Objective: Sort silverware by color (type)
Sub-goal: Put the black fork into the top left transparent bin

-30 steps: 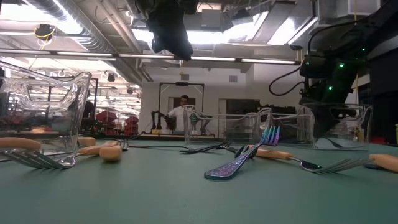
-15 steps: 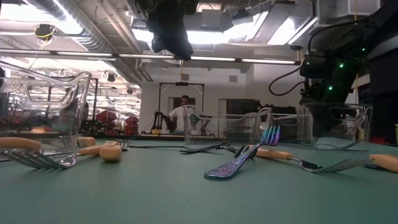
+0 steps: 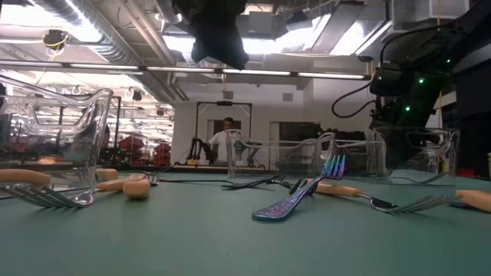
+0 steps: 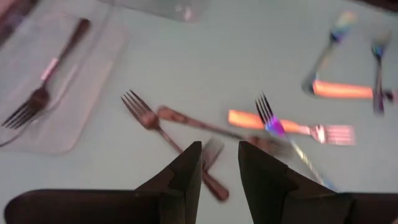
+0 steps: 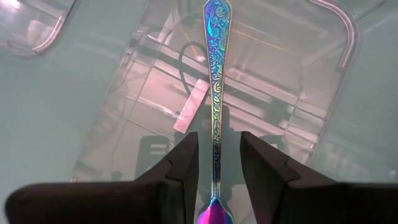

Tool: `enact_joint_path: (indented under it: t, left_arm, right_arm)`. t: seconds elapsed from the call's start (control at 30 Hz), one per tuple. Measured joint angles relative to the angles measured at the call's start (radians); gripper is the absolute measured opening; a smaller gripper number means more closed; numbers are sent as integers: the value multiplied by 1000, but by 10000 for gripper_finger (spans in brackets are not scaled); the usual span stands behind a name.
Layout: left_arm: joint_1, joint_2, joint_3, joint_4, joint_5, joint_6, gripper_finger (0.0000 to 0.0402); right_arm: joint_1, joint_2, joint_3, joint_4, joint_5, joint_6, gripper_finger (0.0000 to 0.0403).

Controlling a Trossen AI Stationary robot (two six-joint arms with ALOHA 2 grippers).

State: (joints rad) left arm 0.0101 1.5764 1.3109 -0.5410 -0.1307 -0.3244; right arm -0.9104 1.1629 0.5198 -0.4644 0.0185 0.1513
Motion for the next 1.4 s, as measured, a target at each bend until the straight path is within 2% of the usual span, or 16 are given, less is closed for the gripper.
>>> enact_joint_path:
  t: [0.2,0.3,0.6,0.93,1.2,1.4]
  left_arm:
    - [0,3,0,34,-90,-70,99]
    - [0,30,1,53,-101,-94,99]
    - [-3,224,1,179,-148,-126,99]
    - [18,394,0,194,-146,-225,99]
    - [22,448,0,199,-140,-271,99]
    - [23,462,0,202,-141,-275,99]
  right_arm:
    - [0,0,0,0,0,0,108]
    - [0,-13,0,-1,0,0,108]
    - [1,-164,0,-9,-6,-2,108]
    - [2,-368,1,1,-169,-29,108]
    - [3,-440,1,9,-277,-29,108]
    - [118,-441,1,107,-298,-27,108]
